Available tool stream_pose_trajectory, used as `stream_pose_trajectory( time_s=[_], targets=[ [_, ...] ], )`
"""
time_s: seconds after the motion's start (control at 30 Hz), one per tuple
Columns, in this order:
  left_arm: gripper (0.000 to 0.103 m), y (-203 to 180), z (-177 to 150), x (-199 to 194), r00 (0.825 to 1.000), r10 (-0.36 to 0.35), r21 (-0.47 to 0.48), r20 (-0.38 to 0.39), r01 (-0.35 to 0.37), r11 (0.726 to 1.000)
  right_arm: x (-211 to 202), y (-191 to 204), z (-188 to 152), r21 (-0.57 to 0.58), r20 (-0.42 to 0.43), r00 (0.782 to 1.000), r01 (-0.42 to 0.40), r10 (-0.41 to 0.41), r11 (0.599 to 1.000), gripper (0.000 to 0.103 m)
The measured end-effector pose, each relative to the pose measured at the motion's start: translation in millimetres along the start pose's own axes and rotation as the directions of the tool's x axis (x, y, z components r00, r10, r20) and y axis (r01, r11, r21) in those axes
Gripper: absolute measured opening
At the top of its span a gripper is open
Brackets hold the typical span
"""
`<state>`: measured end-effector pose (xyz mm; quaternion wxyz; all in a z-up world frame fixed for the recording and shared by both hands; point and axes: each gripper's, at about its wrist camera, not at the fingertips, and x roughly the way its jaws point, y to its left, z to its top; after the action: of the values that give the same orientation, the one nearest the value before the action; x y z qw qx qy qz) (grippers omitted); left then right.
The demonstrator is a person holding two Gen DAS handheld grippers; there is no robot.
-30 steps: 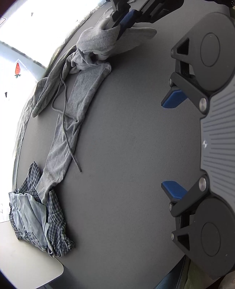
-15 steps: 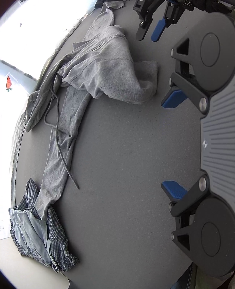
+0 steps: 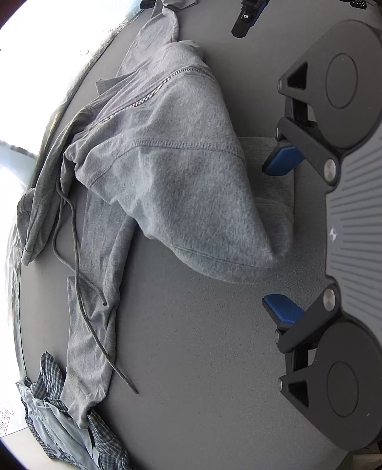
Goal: Fold clothes
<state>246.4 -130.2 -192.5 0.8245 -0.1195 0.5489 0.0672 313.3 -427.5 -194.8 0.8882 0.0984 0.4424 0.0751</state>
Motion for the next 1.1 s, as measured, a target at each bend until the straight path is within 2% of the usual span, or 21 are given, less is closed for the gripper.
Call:
stream_pose_trajectory(
  time_s=[0.1, 0.17, 0.27, 0.3, 0.33, 0.37, 0.43, 0.5, 0.6, 0.7, 0.73, 0.77, 0.83, 0.93, 1.0, 1.1],
  targets=[
    [0.087, 1, 9, 11, 0.999, 0.032, -0.05, -0.004, -0.032, 0.998, 25, -4, 13, -0.03, -0.005, 1.0, -0.03, 0.03, 0.999, 0.05],
    [0.086, 2, 16, 18, 0.999, 0.046, -0.074, -0.021, -0.047, 0.996, 42, -7, 24, -0.037, -0.006, 0.999, -0.042, 0.042, 0.998, 0.058],
    [0.074, 0, 29, 25, 0.999, 0.05, -0.082, -0.015, -0.051, 0.995, 64, -13, 40, -0.049, -0.005, 0.997, -0.075, 0.075, 0.996, 0.059],
    [0.064, -1, 34, 25, 0.999, 0.054, -0.076, -0.005, -0.054, 0.996, 69, -15, 46, -0.056, -0.002, 0.995, -0.1, 0.1, 0.993, 0.055],
    [0.055, -3, 39, 24, 0.998, 0.055, -0.07, 0.008, -0.054, 0.996, 71, -17, 53, -0.055, -0.003, 0.991, -0.136, 0.136, 0.989, 0.037],
    [0.051, -7, 47, 21, 0.998, 0.055, -0.054, 0.028, -0.053, 0.997, 72, -18, 60, -0.045, -0.008, 0.983, -0.181, 0.181, 0.982, 0.018],
    [0.032, -17, 62, 14, 0.997, 0.044, 0.002, 0.063, -0.044, 0.999, 68, -16, 77, -0.042, 0.02, 0.977, -0.21, 0.211, 0.977, 0.016],
    [0.027, -28, 81, 6, 0.993, 0.036, 0.075, 0.109, -0.044, 0.996, 59, -11, 102, -0.085, 0.074, 0.971, -0.222, 0.229, 0.971, 0.015],
    [0.024, -34, 118, -4, 0.981, 0.028, 0.112, 0.193, -0.05, 0.992, 52, -1, 152, -0.126, 0.173, 0.95, -0.241, 0.261, 0.962, 0.015],
    [0.024, -29, 173, -2, 0.962, 0.007, 0.057, 0.272, -0.023, 0.998, 59, 7, 202, -0.155, 0.261, 0.926, -0.238, 0.272, 0.959, 0.015],
    [0.027, -25, 192, 3, 0.959, -0.008, 0.021, 0.282, 0.002, 1.0, 69, 11, 218, -0.157, 0.269, 0.926, -0.23, 0.266, 0.96, 0.016],
    [0.027, -21, 210, 12, 0.96, -0.025, -0.019, 0.28, 0.031, 0.999, 81, 15, 231, -0.159, 0.26, 0.934, -0.208, 0.244, 0.965, 0.018],
    [0.027, -16, 239, 32, 0.971, -0.03, -0.071, 0.236, 0.048, 0.996, 104, 22, 247, -0.164, 0.217, 0.959, -0.146, 0.18, 0.976, 0.022],
    [0.028, -21, 253, 47, 0.982, 0.002, -0.008, 0.19, 0.0, 1.0, 108, 19, 243, -0.113, 0.219, 0.963, -0.134, 0.156, 0.984, 0.027],
    [0.034, -21, 244, 48, 0.98, 0.009, 0.035, 0.201, -0.016, 0.999, 100, 10, 230, -0.066, 0.224, 0.964, -0.129, 0.141, 0.989, 0.036],
    [0.042, -9, 227, 48, 0.983, 0.001, 0.018, 0.186, -0.004, 1.0, 84, -9, 204, 0.025, 0.195, 0.972, -0.139, 0.131, 0.99, 0.037]
  ],
)
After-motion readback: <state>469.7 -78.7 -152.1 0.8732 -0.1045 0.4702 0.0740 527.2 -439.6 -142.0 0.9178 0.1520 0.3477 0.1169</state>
